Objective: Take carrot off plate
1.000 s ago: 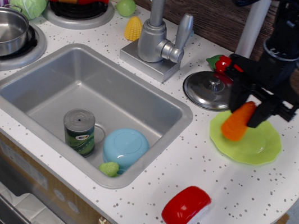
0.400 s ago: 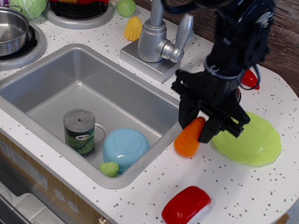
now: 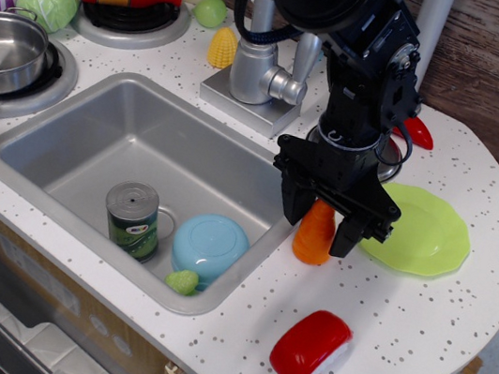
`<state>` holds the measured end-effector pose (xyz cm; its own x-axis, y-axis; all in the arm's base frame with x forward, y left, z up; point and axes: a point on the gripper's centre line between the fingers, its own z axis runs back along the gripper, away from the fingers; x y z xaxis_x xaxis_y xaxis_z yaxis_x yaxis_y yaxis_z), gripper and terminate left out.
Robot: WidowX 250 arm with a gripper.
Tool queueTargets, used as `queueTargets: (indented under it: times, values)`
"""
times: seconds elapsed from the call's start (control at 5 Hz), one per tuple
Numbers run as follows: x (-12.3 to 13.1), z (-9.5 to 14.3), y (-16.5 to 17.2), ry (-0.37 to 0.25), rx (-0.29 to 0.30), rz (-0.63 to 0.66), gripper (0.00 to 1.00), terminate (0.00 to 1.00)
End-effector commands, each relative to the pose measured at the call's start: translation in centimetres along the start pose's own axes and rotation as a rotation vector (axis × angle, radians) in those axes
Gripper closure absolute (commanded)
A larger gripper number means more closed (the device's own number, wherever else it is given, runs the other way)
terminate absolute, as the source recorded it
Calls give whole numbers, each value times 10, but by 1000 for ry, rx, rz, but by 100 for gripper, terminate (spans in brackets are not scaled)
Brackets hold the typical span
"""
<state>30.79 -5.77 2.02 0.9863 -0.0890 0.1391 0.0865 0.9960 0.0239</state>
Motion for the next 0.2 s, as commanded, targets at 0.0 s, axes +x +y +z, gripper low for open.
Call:
queueTargets:
  times: [0.0]
  values:
    - [10,16,2,-62,-5,-10,0,100]
